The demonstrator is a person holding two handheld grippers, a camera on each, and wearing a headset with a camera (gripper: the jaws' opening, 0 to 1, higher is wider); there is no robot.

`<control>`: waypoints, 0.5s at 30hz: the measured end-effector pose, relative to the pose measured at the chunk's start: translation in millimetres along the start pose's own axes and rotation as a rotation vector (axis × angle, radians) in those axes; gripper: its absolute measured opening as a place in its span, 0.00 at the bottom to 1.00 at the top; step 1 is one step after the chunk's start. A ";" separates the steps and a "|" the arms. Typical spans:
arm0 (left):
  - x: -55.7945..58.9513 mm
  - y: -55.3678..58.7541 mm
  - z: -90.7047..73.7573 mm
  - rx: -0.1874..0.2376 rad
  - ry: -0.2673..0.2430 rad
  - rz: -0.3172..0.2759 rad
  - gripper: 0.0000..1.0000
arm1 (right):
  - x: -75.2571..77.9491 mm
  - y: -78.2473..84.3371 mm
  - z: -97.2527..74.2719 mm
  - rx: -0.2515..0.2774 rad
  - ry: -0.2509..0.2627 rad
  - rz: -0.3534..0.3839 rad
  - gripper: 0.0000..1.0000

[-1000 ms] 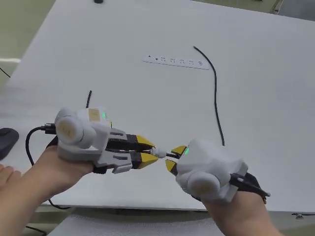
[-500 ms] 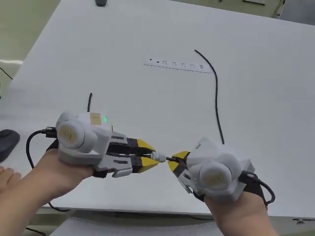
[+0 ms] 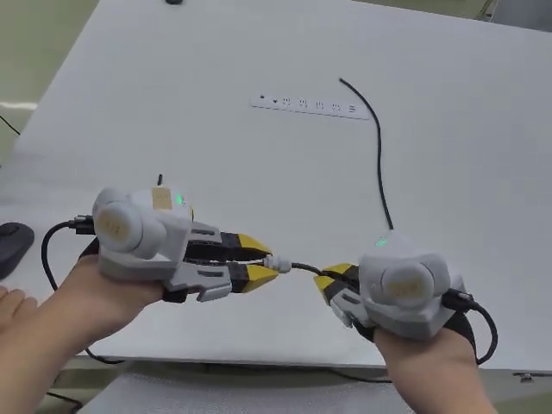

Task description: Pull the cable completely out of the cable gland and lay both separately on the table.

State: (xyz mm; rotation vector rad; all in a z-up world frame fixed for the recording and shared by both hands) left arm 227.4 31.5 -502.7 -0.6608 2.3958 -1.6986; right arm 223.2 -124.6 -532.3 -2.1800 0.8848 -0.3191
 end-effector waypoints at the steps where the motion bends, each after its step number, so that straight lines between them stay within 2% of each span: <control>1: 0.5 -0.5 0.1 0.003 0.000 -0.003 0.15 | 0.9 1.6 0.0 0.001 0.002 0.015 0.00; 7: 3.8 1.3 1.4 0.002 0.002 -0.007 0.15 | 9.6 17.3 4.8 -0.036 0.030 0.036 0.00; 10: 5.0 2.2 1.3 0.006 0.003 -0.010 0.15 | 15.9 24.4 5.1 -0.050 0.042 0.074 0.00; 15: 6.7 3.0 1.8 -0.002 0.007 -0.006 0.15 | 13.5 28.4 5.9 -0.056 0.040 0.090 0.00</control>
Point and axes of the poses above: the centre of the closed fingertips' face, and the gripper's own axes: z roughly forward along the fingers, x roughly to its right, y roughly out of its underside, the point moved 7 cm from there along -z, roughly backward along the fingers, and after that the axes turned 6 degrees about -y, right-handed, at the moved point
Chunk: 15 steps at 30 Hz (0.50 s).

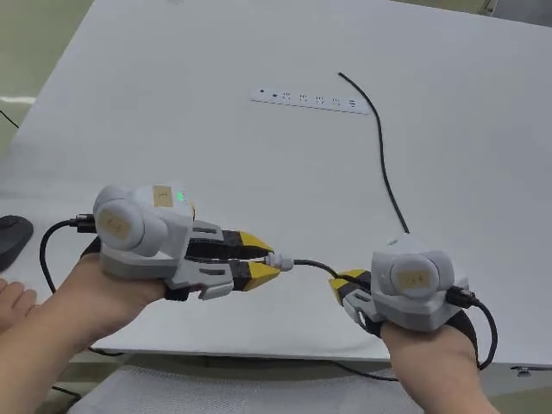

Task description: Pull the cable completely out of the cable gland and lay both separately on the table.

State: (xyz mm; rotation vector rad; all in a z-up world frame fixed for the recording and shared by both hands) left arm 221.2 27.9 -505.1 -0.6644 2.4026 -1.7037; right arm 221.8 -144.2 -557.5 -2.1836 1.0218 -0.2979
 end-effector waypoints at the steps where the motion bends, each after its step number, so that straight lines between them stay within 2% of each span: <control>1: -0.4 0.2 -0.1 -0.001 -0.001 0.001 0.15 | -0.6 0.6 0.1 -0.001 -0.001 -0.002 0.00; 6: -1.2 1.4 -0.8 -0.006 -0.006 -0.003 0.15 | -2.0 2.0 -0.8 -0.001 -0.005 -0.001 0.00; 8: -2.2 1.8 -1.5 -0.008 -0.009 -0.001 0.15 | -3.8 1.3 -2.5 -0.003 -0.005 -0.025 0.00; 10: -5.5 1.5 -3.8 -0.003 -0.018 -0.013 0.15 | -5.6 -2.7 -6.0 -0.011 0.012 -0.107 0.00; 11: -7.4 1.7 -4.9 -0.003 -0.024 -0.031 0.15 | -7.2 -3.4 -6.6 -0.015 0.009 -0.126 0.01; 15: -10.5 2.4 -6.8 -0.002 -0.035 -0.029 0.15 | -11.2 -8.0 -11.7 -0.018 0.022 -0.155 0.04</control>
Point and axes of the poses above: the centre of the closed fingertips' face, and the gripper's own axes: z roughly forward along the fingers, x roughly to its right, y roughly out of its underside, the point moved 7 cm from there along -z, roughly backward along the fingers, and after that the axes turned 6 degrees about -y, right-handed, at the moved point
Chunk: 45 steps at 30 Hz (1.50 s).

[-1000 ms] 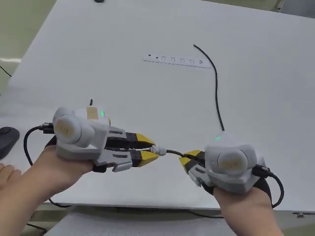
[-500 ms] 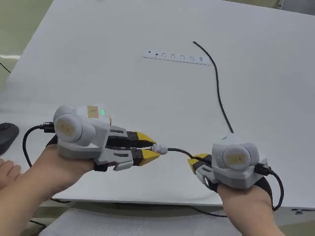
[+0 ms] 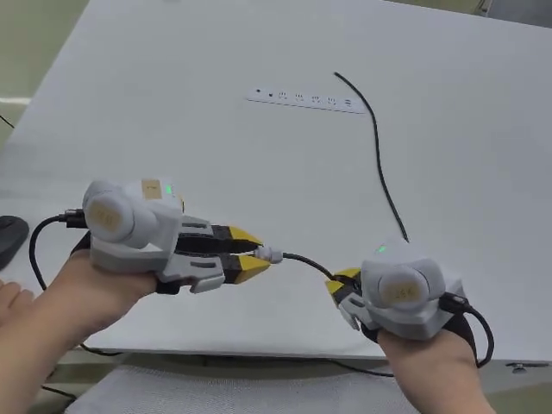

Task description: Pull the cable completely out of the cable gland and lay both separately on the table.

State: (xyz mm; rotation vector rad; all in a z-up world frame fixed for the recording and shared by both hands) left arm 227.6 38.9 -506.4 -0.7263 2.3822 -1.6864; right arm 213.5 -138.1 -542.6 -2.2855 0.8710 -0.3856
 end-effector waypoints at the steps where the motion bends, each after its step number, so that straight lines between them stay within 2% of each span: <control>1: -1.1 0.3 -0.5 -0.003 -0.005 -0.001 0.15 | -0.7 -2.5 -1.4 0.008 0.000 -0.009 0.07; 4: -0.9 0.8 -0.9 -0.006 -0.004 -0.002 0.15 | -9.1 -17.1 -6.5 0.044 -0.019 -0.069 0.12; 9: 4.0 3.1 0.5 -0.017 0.006 -0.007 0.15 | -28.7 -40.3 -7.1 0.060 -0.068 -0.173 0.13; 11: 5.4 3.5 1.0 -0.019 0.008 -0.008 0.15 | -33.7 -48.8 -6.2 0.061 -0.071 -0.249 0.11; 13: 6.7 4.3 1.7 -0.022 0.014 -0.004 0.15 | -36.2 -52.4 -5.0 0.040 -0.066 -0.305 0.08; 21: 6.3 3.5 -0.2 -0.017 0.009 -0.008 0.15 | -42.7 -56.1 0.4 0.024 -0.086 -0.351 0.04; 24: 7.6 6.0 -0.3 -0.029 0.012 0.006 0.15 | -44.3 -55.3 1.6 0.014 -0.086 -0.379 0.01; 32: 10.1 8.0 0.8 -0.030 0.014 0.020 0.15 | -43.2 -51.2 1.1 0.019 -0.096 -0.392 0.00; 39: 8.7 2.9 3.3 -0.019 0.008 0.018 0.15 | -31.9 -48.3 -1.1 0.043 -0.095 -0.325 0.00; 45: 8.6 0.7 5.7 -0.025 0.002 0.029 0.15 | -19.4 -39.9 -2.3 0.043 -0.089 -0.256 0.00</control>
Point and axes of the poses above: the centre of the closed fingertips' face, and the gripper's own axes: z roughly forward along the fingers, x roughly to its right, y roughly out of its underside, the point moved 7 cm from there along -z, roughly backward along the fingers, and after that the axes turned 6 degrees about -y, right-handed, at the moved point
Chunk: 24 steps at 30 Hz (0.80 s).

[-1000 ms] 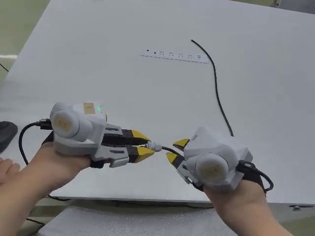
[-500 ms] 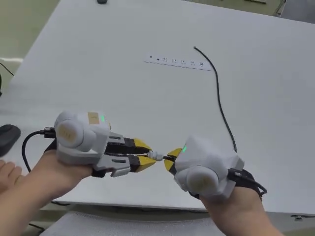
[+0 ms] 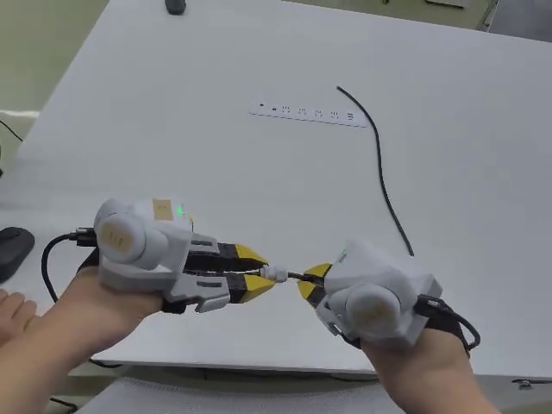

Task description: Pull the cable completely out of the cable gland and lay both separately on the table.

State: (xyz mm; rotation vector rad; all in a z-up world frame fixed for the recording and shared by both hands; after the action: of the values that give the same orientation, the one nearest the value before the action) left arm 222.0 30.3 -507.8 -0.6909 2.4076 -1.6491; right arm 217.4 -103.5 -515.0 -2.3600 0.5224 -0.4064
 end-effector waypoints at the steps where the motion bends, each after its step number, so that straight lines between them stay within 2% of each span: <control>1: 0.2 -0.4 0.1 0.000 -0.001 0.001 0.15 | 1.4 1.7 -0.4 0.003 0.004 0.015 0.00; 3: 0.2 -1.4 0.2 0.004 -0.007 -0.003 0.15 | 4.7 4.3 -1.5 0.019 0.021 0.064 0.00; 5: 0.2 -3.1 0.4 0.012 -0.017 -0.009 0.15 | 8.2 9.8 -1.5 0.011 0.031 0.070 0.00; 7: 1.2 -3.5 1.0 0.011 -0.021 -0.010 0.15 | 10.2 16.9 -0.7 0.011 0.035 0.122 0.00; 10: 3.3 -2.8 2.4 0.008 -0.026 -0.022 0.15 | 16.4 28.2 -0.4 0.003 0.058 0.143 0.00; 12: 5.0 -1.9 3.3 0.004 -0.027 -0.024 0.15 | 17.5 36.9 1.0 -0.033 0.061 0.153 0.00; 13: 6.5 -1.3 3.8 0.002 -0.027 -0.022 0.15 | 19.4 41.6 2.5 -0.028 0.063 0.169 0.00; 16: 8.9 0.5 4.5 -0.004 -0.027 -0.023 0.15 | 22.0 54.0 4.7 -0.039 0.060 0.245 0.00; 17: 9.3 0.9 4.4 -0.005 -0.028 -0.024 0.15 | 21.6 60.0 6.2 -0.039 0.048 0.316 0.00; 20: 10.2 2.2 4.5 -0.008 -0.029 -0.028 0.15 | 23.5 68.1 8.9 -0.021 0.037 0.423 0.00; 21: 10.3 2.3 4.5 -0.009 -0.029 -0.030 0.15 | 22.7 70.6 9.3 -0.030 0.028 0.453 0.00; 24: 10.5 3.0 5.1 -0.014 -0.029 -0.026 0.15 | 23.9 74.4 11.3 -0.045 0.040 0.448 0.00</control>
State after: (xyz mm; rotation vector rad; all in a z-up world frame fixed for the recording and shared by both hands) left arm 213.7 22.2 -511.0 -0.7465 2.4031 -1.6217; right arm 223.8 -159.9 -569.9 -2.1940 1.0592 -0.2356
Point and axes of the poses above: the centre of the closed fingertips' face, and the gripper's own axes: z roughly forward along the fingers, x roughly to its right, y roughly out of its underside, the point moved 7 cm from there along -z, roughly backward along the fingers, and after that the axes turned 6 degrees about -y, right-handed, at the moved point
